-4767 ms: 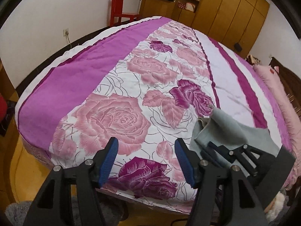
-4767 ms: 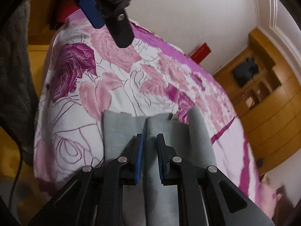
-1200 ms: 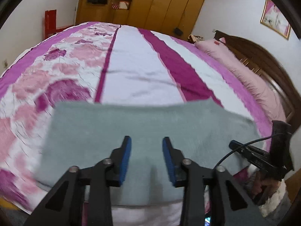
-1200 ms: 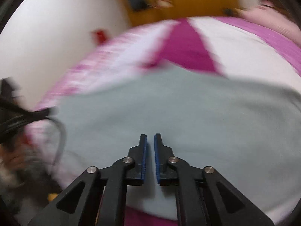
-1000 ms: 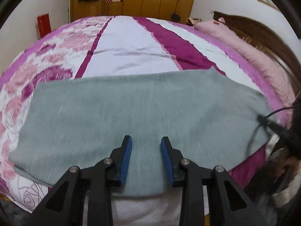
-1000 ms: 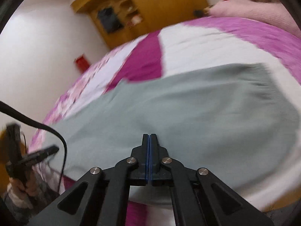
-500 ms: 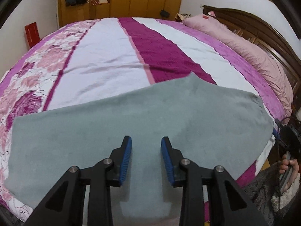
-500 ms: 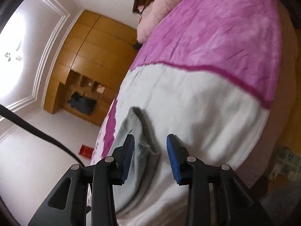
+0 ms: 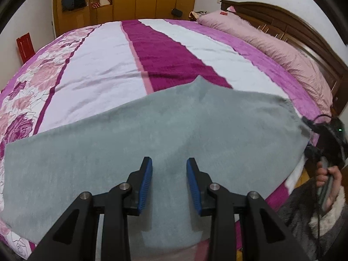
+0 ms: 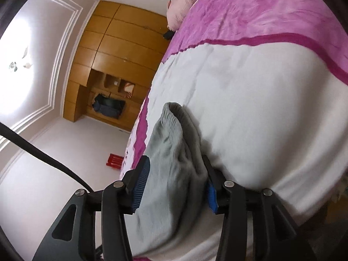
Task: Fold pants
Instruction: 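Grasp the ribbed cuff with the right tool, then lift the held cuff with the right tool toward the waistband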
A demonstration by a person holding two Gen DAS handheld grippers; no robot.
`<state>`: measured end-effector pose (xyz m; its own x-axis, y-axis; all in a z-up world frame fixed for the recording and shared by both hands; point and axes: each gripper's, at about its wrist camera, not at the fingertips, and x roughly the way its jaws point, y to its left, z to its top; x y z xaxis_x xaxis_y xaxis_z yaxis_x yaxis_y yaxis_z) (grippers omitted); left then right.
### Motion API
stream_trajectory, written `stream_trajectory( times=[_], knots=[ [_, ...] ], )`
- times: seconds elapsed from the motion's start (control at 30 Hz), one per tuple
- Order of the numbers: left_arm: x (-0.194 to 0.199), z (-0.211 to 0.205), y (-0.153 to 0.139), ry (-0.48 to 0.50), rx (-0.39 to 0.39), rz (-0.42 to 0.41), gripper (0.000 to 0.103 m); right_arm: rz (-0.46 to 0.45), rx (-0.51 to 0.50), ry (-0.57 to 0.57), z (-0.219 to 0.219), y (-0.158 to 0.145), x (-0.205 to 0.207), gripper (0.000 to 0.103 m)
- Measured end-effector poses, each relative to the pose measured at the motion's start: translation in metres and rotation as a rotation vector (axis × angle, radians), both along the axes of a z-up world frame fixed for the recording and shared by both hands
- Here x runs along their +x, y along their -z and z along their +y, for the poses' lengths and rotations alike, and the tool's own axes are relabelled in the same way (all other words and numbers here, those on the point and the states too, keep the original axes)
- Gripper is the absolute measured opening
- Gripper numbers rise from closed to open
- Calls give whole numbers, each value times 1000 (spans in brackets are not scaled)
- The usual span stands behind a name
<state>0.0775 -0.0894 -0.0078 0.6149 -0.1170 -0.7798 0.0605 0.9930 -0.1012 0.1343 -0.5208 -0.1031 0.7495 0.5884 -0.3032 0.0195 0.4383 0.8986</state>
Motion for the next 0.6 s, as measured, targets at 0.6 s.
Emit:
stream_trajectory(
  times=[0.6],
  knots=[
    [5, -71, 14, -22, -11, -16, 18, 49, -167, 4, -11, -11, 5, 14]
  ],
)
